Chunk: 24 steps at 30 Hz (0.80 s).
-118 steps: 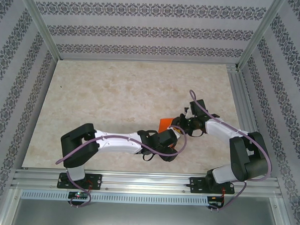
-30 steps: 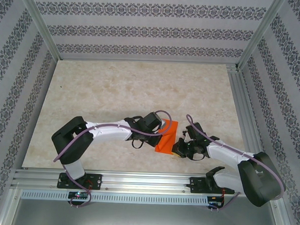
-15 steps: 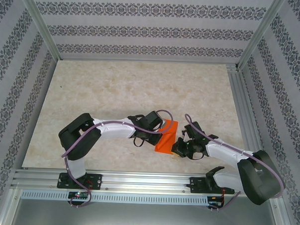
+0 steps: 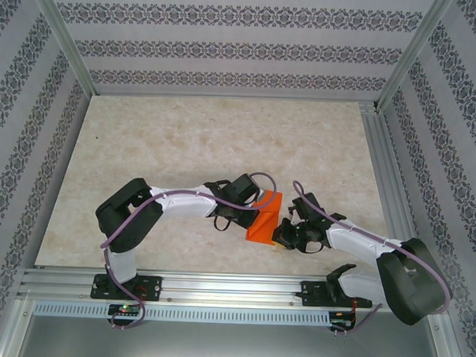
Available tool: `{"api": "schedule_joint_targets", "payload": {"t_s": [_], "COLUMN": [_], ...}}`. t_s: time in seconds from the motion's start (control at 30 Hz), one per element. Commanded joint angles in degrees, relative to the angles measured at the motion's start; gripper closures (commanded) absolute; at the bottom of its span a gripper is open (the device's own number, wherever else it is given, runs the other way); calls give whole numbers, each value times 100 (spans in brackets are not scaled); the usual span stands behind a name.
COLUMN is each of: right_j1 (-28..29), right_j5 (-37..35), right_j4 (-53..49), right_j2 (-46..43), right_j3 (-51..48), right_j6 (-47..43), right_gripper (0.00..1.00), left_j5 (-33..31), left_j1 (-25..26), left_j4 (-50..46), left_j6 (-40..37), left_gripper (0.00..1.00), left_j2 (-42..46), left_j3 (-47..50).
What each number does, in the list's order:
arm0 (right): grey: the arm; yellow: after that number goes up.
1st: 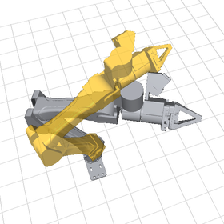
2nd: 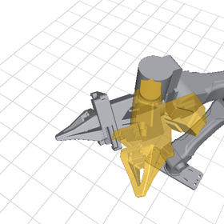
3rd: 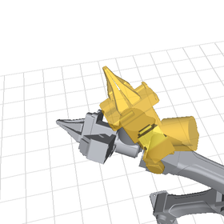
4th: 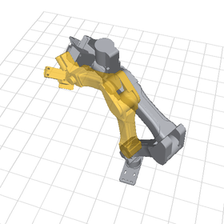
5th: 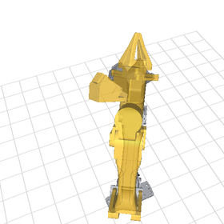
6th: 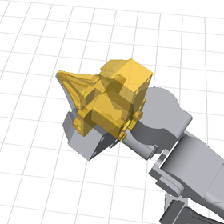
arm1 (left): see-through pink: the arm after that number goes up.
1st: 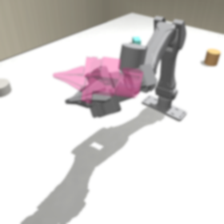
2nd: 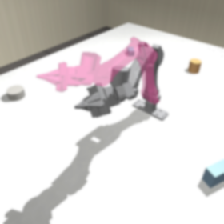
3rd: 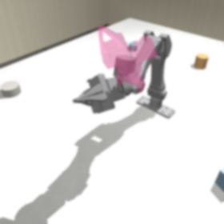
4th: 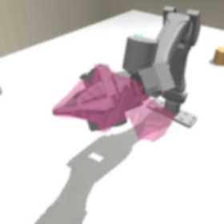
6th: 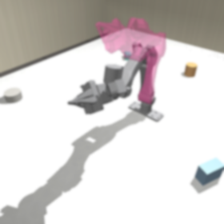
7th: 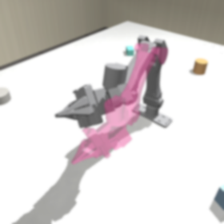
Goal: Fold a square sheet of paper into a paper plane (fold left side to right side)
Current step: Fold the triangle a second time at the center of the table.
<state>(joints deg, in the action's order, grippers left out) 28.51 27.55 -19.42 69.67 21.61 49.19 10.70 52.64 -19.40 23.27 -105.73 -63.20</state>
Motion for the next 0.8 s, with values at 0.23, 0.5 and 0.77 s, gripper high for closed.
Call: {"api": "schedule_joint_targets", "payload": {"t_s": [0.23, 0.5, 0.77], "right_j1": [49, 58, 60], "right_j5": [-430, -433, -435], "right_j4": [-343, -356, -374], "right_j2": [100, 117, 108], "right_j3": [-25, -7, -7], "right_j6": [-122, -133, -129], "right_gripper": [90, 90, 89], "left_j5": [40, 46, 58], "left_j1": [-123, -140, -141], "left_j4": [-11, 14, 74], "left_j6": [-208, -199, -176], "left_gripper": [98, 98, 98], "left_j2": [-228, -304, -360], "left_j3": [-233, -239, -226]}}
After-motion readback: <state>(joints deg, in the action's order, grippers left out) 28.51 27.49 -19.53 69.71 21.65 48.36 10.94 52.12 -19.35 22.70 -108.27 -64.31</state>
